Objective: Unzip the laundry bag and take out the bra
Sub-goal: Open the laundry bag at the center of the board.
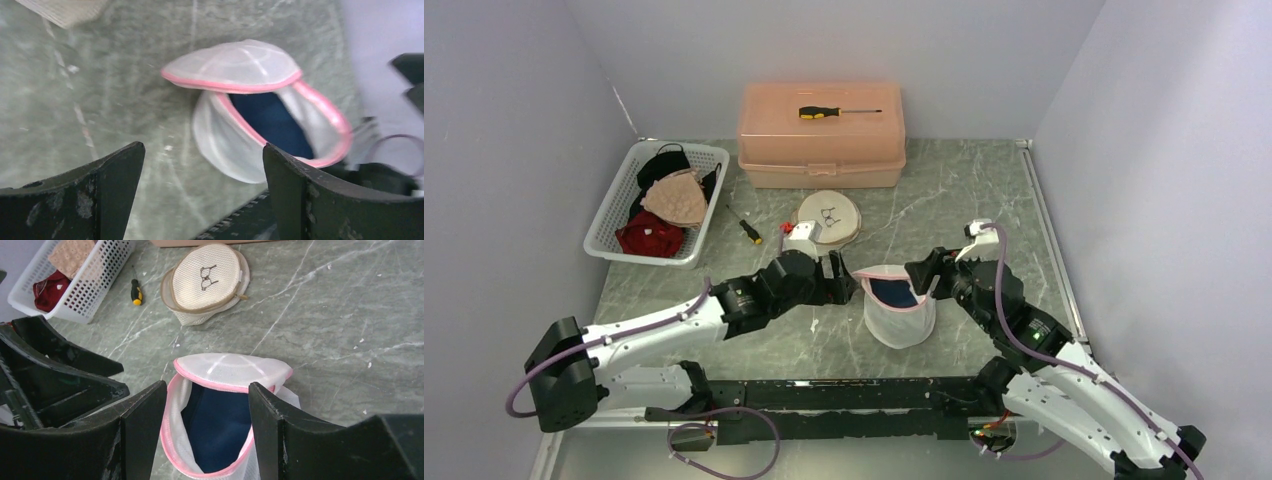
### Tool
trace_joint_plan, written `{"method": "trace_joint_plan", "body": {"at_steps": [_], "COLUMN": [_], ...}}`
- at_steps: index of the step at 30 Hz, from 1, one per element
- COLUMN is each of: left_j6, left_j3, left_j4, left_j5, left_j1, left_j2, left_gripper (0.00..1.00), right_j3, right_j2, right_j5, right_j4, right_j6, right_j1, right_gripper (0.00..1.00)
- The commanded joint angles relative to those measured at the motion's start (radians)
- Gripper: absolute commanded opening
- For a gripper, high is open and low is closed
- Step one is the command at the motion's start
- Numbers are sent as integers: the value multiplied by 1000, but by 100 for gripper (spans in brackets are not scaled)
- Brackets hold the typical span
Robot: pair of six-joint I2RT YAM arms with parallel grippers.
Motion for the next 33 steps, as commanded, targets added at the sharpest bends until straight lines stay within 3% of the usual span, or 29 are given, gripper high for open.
{"method": "trace_joint_plan", "body": {"at_steps": [1,3,8,11,15,19,24,27,33], "left_j6": [-355,-424,-571,-618,-628,-606,-613,-604,-544], "left_j3": [-4,-13,139,184,189,268,234,221,226], "left_j4": [81,115,-96,-140,-80,-151,-136,-124,-160], "left_j5": [103,106,140,173,201,223,216,200,179], "left_j1": [12,21,24,25,26,25,26,29,41], "left_j2": [-68,-75,55,135,203,271,288,306,327], "left_gripper": [93,93,84,83,81,73,64,52,10], "right_j3": [-5,-5,-7,-6,-8,-17,-24,-21,22], "right_j2": [18,28,37,37,24,14,12,28,77], "right_j5": [-7,-4,7,9,-1,-12,-26,-46,-122], "right_j4": [81,90,97,93,92,85,88,96,91], "right_j6": [3,5,6,5,11,23,24,16,-37], "right_j1": [0,-1,0,0,-1,0,-1,1,1], "right_gripper": [64,64,64,64,64,64,64,64,64]}}
